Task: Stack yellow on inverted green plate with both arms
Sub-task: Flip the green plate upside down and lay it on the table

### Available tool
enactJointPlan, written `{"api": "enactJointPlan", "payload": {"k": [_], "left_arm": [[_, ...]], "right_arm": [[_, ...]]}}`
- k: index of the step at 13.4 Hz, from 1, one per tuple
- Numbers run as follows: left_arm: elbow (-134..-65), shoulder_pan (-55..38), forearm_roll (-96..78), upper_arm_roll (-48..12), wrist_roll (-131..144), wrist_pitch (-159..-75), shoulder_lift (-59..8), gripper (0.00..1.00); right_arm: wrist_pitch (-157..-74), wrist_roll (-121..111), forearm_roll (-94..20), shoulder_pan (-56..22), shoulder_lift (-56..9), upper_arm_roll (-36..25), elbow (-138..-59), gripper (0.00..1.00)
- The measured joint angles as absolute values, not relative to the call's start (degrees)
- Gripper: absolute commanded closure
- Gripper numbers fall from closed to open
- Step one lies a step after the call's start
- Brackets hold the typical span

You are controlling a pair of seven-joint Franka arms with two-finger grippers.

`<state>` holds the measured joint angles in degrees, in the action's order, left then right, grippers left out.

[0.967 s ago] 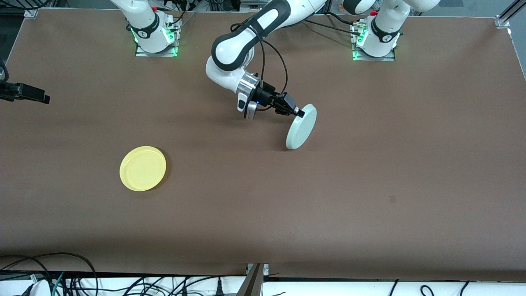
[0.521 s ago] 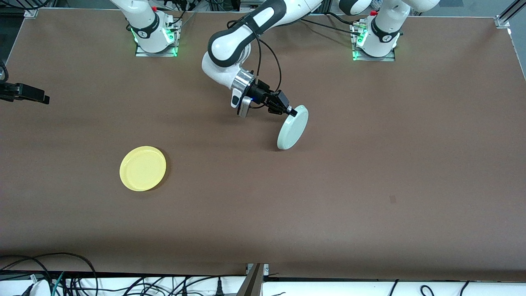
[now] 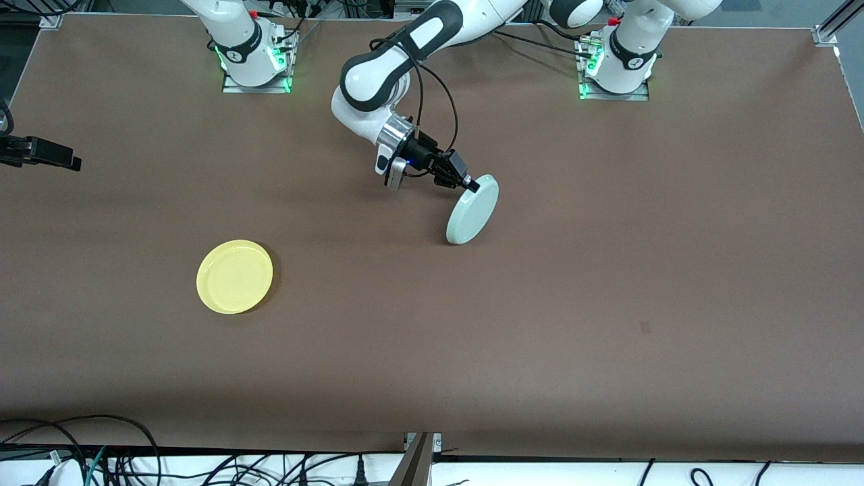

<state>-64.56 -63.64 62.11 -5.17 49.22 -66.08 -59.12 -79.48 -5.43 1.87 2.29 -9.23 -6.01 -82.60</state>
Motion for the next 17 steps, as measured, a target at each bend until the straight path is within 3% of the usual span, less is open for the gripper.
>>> {"api": "enactJointPlan", "payload": {"k": [1,8,12,17], "left_arm": [[-64.4,-63.8,62.1,-5.2,49.0,-66.3,-59.2,0.0],[-60.3,-64.0,58.6,-10.5,46.0,-70.4,-58.1,0.0],[-59.3,-61.0,47.3,-10.4,46.1,-82.4,-54.8,0.0],[-59.1,-48.7,31.2,-10.6,45.0,-95.6,-50.4,0.0]], "right_arm": [[-79.5,-5.4,1.9,2.4,-9.2,-6.0,-82.6,0.0],[-80.3,-6.0,1.9,3.6,-10.0,-6.0,-82.6,0.0],[-82.7,-6.8,1.6,4.6,-12.3,-6.0,-83.4,0.0],[-88.9,-7.1,-3.3,6.7,-19.8,-6.1,-84.8,0.0]]}}
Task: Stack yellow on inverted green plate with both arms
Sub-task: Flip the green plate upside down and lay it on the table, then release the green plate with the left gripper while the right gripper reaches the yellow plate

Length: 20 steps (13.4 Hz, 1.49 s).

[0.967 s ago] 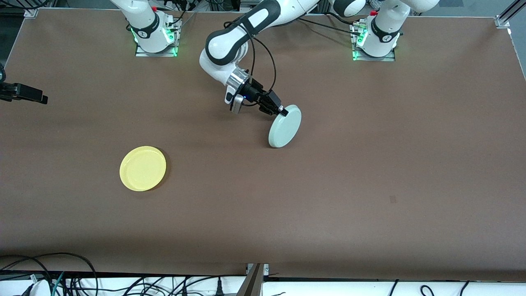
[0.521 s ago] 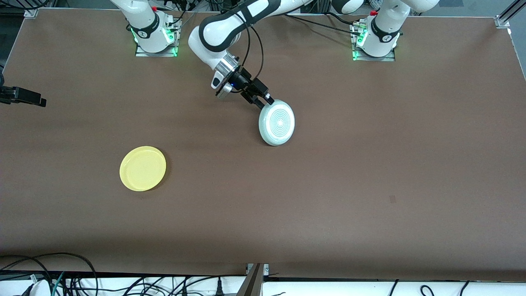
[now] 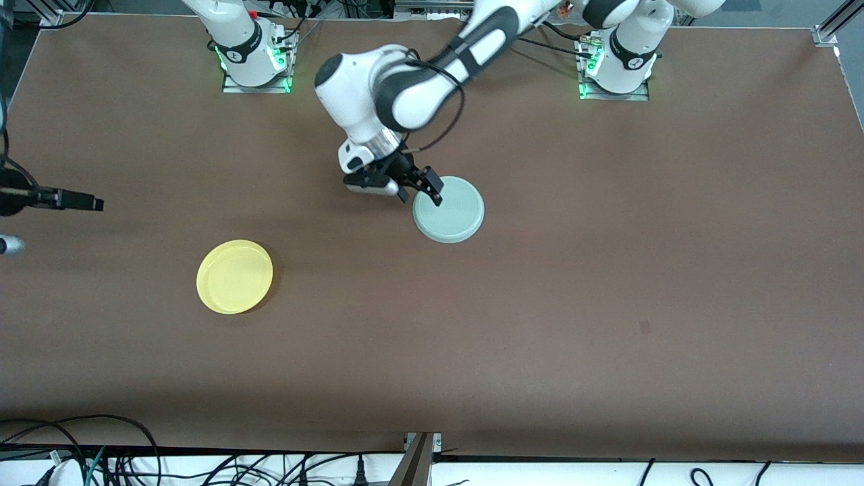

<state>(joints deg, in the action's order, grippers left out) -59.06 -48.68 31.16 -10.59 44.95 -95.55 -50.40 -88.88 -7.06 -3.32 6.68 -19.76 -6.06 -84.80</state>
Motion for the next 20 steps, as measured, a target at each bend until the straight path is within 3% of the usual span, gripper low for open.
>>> {"api": "enactJointPlan", "payload": {"k": [5,7,10,16,20], "left_arm": [[-59.7,-37.4,16.0,-10.8,44.2,-95.5,-47.0,0.0],[-63.4,-31.4,15.2,-10.9,40.0,-95.1,-43.8,0.0],[-68.2,-21.7,12.6,-10.9,30.5,-92.0,-37.9,0.0],[-69.2,-4.2,8.3,-11.1,14.4,-86.4,-27.7,0.0],[-69.8,0.6,5.6,-10.4,7.9,-83.7,-19.6,0.0]], "right_arm": [[-104.8,-7.2,-3.9,7.1,-24.2,-5.8,-93.3,0.0],[-110.5,-7.2,-3.9,7.0,-24.9,-5.4,-96.7,0.0],[-114.8,-7.2,-4.3,6.9,-26.6,-4.9,-98.5,0.0],[-124.2,-7.2,-8.9,6.8,-29.5,-4.1,-103.5,0.0],[-126.7,-7.2,-13.1,6.7,-30.9,-3.7,-103.7,0.0]]}}
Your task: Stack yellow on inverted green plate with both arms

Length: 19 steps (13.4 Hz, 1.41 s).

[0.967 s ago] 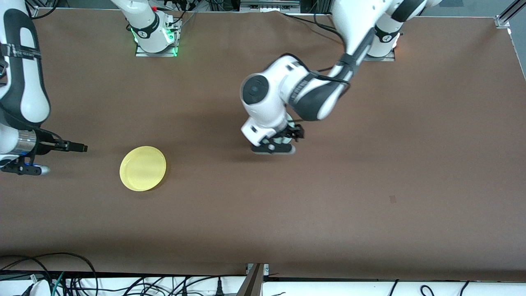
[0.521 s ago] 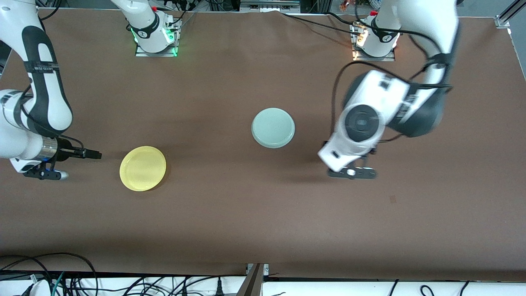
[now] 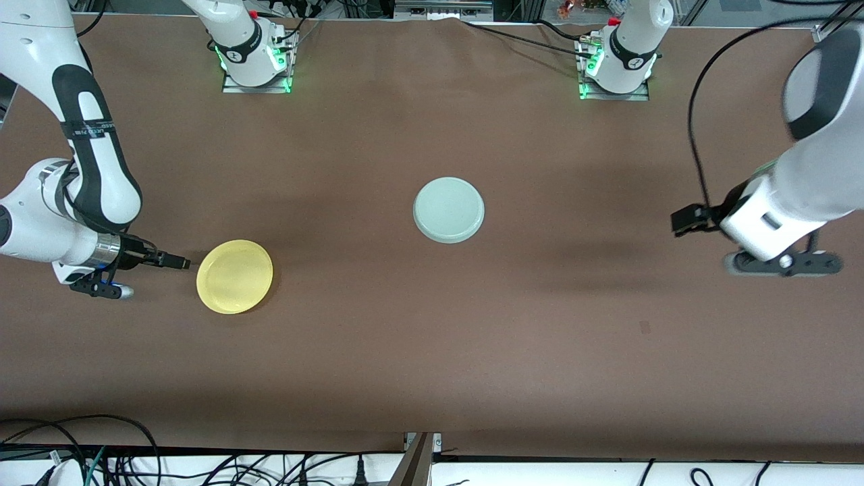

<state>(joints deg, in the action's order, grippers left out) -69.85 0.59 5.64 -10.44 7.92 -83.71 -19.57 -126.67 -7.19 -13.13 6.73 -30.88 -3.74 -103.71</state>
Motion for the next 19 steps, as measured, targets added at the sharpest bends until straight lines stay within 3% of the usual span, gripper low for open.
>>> {"api": "enactJointPlan", "payload": {"k": [3,8,13,14,16,19], "left_arm": [[-75.0,1.9,5.6,-9.9,4.7,-84.3,-12.9,0.0],[-93.1,2.9,5.6,-3.5,1.4,-98.0,-2.1,0.0],[-99.4,2.7,3.6,-2.5,1.1,-97.3,4.0,0.0],[-100.1,2.7,1.6,-2.5,1.0,-96.6,4.9,0.0],[-101.2,2.7,0.2,-2.5,0.9,-96.1,6.2,0.0],[-101.5,2.7,0.1,-2.7,0.9,-95.6,6.4,0.0]], "right_arm": [[-130.6,-7.2,-14.0,6.7,-32.4,-3.1,-104.9,0.0],[-133.0,-7.2,-17.2,6.6,-33.5,-1.5,-106.3,0.0],[-133.9,-7.2,-17.7,6.6,-34.3,-1.2,-106.5,0.0],[-134.0,-7.2,-17.7,6.6,-34.5,-1.1,-106.5,0.11],[-134.4,-7.2,-17.7,6.6,-35.0,-1.0,-106.5,0.51],[-134.5,-7.6,-17.7,6.6,-35.1,-1.0,-106.5,0.89]]}}
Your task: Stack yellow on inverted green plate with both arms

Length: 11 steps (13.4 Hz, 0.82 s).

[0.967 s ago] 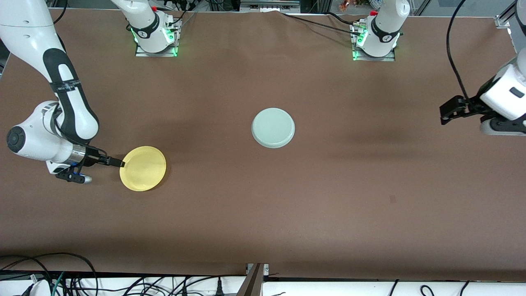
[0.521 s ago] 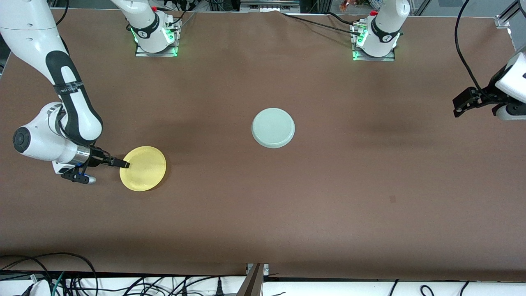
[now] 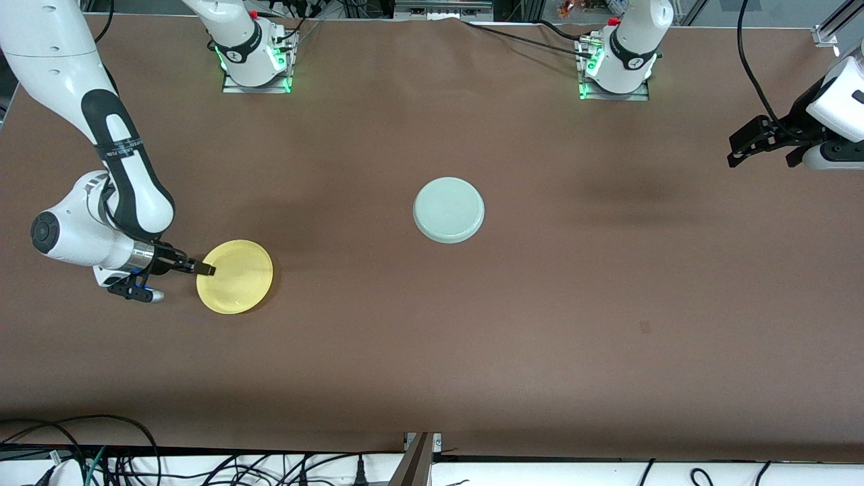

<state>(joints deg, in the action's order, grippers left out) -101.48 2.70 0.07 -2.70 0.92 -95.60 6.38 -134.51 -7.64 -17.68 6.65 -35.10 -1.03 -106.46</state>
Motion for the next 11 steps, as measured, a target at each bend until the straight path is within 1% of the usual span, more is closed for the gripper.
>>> {"api": "enactJointPlan", "payload": {"k": [1,7,9,11], "left_arm": [[-101.5,2.7,0.1,-2.9,0.9,-95.6,6.4,0.0],[-101.5,2.7,0.1,-3.0,0.9,-95.5,6.4,0.0],[-101.5,2.7,0.1,-3.0,0.9,-95.5,6.4,0.0],[-101.5,2.7,0.1,-3.0,0.9,-95.5,6.4,0.0]], "right_arm": [[-134.5,-8.1,-17.7,6.7,-35.1,-1.0,-106.5,0.99],[-134.4,-10.1,-17.9,6.7,-34.7,-0.6,-106.1,1.0],[-132.9,-10.2,-17.9,6.7,-34.3,0.9,-105.0,1.0],[-129.8,-10.2,-17.9,6.6,-32.7,3.6,-103.9,1.0]]}}
